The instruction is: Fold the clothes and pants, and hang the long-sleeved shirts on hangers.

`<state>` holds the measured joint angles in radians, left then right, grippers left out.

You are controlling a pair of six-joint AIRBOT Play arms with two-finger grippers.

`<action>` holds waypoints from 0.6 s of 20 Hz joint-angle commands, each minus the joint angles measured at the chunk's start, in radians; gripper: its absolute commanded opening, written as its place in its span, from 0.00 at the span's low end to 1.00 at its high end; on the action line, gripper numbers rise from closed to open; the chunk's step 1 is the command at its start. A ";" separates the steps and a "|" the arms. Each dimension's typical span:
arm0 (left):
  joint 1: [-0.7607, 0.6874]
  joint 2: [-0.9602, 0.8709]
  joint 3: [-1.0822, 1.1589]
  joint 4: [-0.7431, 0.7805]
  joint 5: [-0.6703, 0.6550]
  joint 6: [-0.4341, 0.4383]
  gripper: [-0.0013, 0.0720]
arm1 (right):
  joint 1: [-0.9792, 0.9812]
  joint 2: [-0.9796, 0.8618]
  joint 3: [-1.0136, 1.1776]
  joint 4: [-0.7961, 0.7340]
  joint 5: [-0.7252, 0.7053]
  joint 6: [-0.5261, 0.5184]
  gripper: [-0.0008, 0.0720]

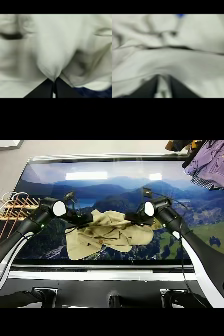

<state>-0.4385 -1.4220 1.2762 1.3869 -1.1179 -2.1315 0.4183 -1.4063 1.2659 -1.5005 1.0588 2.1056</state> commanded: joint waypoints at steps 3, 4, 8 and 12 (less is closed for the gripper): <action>0.038 -0.010 0.029 -0.032 0.066 0.143 0.67 | 0.002 0.066 0.006 -0.112 0.137 -0.003 0.69; 0.064 -0.007 0.052 -0.032 0.046 0.196 0.71 | 0.002 0.095 0.006 -0.143 0.184 -0.022 0.69; 0.158 0.009 0.110 -0.032 -0.039 0.338 0.80 | 0.003 0.150 0.003 -0.157 0.271 -0.042 0.70; 0.214 0.017 0.109 -0.031 -0.087 0.423 0.85 | 0.003 0.149 -0.095 -0.039 0.164 -0.037 0.70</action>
<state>-0.2661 -1.4105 1.3758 1.3560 -1.1652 -1.7943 0.4206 -1.2648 1.2251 -1.6123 1.2732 2.0708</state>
